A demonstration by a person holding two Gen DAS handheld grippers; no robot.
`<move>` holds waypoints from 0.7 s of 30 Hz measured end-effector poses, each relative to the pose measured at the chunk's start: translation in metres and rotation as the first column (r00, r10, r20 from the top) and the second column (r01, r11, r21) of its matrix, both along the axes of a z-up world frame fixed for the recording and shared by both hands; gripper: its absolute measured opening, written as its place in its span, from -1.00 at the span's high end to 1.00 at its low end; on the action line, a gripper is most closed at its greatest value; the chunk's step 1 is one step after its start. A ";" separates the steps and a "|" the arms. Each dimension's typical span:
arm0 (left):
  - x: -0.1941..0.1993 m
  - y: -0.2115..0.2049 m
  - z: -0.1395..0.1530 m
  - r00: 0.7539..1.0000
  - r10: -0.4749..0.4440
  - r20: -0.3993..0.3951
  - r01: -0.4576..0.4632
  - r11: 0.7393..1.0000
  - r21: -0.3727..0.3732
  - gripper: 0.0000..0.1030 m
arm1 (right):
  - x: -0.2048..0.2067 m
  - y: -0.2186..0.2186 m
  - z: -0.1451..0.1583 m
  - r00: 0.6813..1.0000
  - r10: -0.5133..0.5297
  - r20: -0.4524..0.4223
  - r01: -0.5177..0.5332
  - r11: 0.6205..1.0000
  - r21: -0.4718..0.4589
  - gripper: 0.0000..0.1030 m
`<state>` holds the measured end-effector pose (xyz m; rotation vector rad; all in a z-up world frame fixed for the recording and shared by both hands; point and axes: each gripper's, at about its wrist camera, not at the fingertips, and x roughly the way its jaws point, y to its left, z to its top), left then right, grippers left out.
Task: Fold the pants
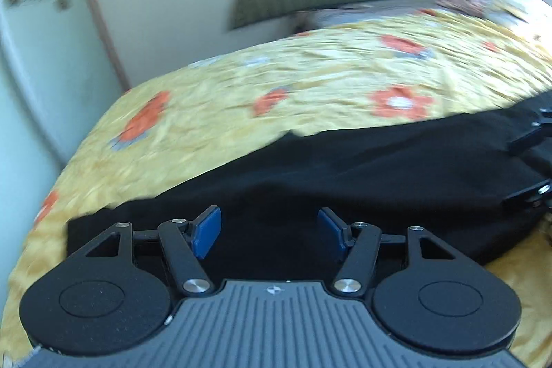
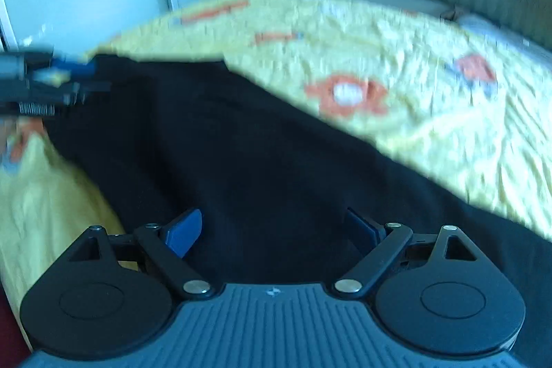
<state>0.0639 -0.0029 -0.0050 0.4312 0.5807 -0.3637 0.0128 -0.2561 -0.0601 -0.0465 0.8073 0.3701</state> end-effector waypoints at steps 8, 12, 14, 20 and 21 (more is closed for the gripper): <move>-0.014 -0.094 -0.015 0.971 -0.230 -0.059 0.231 0.973 0.002 -0.31 | -0.070 -0.105 0.003 0.938 -0.345 0.040 0.337 0.931 0.137 -0.77; -0.016 -0.136 -0.036 0.957 -0.271 -0.106 0.278 0.959 0.051 -0.28 | -0.094 -0.155 -0.016 0.884 -0.463 0.068 0.456 0.884 0.105 -0.76; -0.024 -0.143 -0.037 0.957 -0.284 -0.057 0.288 0.956 0.065 -0.27 | -0.104 -0.173 -0.016 0.789 -0.607 0.098 0.610 0.792 -0.004 -0.76; -0.018 -0.153 -0.039 0.954 -0.284 -0.099 0.287 0.958 0.019 -0.34 | -0.150 -0.206 -0.009 0.670 -0.742 0.001 0.682 0.617 0.392 -0.77; -0.020 -0.152 -0.041 0.956 -0.280 -0.090 0.283 0.959 0.020 -0.34 | -0.149 -0.205 -0.011 0.673 -0.739 -0.036 0.678 0.597 0.428 -0.77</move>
